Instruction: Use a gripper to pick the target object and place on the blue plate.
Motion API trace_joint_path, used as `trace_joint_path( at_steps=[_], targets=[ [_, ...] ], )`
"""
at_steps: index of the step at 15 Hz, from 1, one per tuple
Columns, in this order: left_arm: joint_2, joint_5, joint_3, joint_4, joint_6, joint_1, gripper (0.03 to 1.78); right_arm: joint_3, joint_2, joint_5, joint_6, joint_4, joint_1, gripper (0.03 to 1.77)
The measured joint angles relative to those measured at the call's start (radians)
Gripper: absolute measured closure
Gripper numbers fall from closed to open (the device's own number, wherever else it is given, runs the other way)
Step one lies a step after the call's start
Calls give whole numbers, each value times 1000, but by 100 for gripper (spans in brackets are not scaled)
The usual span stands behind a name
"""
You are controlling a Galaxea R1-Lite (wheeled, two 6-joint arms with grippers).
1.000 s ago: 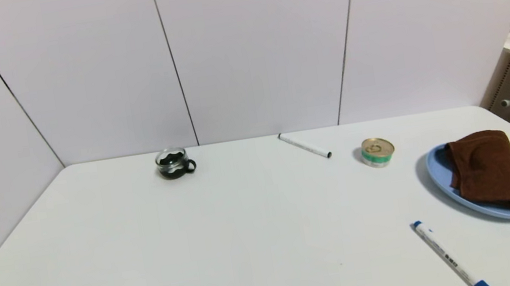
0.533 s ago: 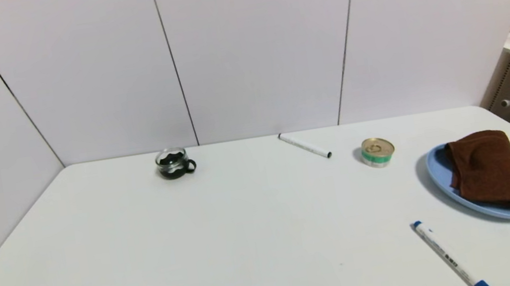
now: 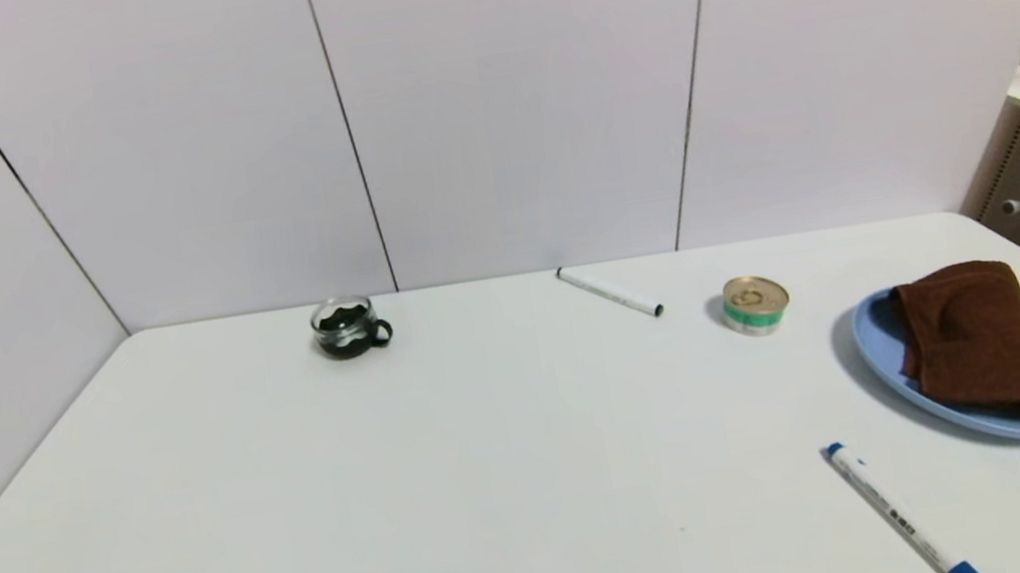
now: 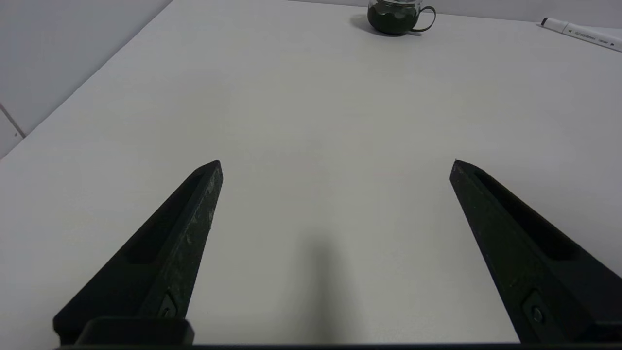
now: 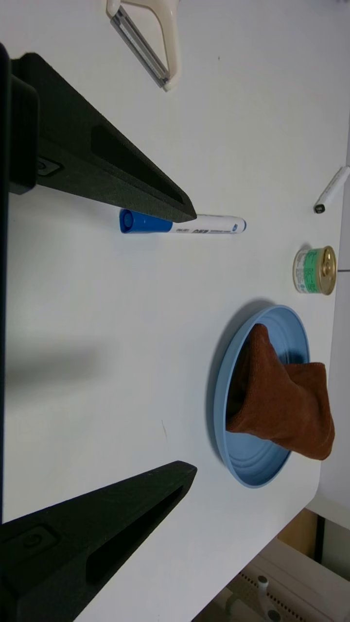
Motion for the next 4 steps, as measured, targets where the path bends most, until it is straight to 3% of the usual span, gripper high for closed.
trace_joint_path(
  at_steps=[4],
  targets=[
    [0,0,0,0,0,0,12,0,0,0,9,2,0,11]
  ],
)
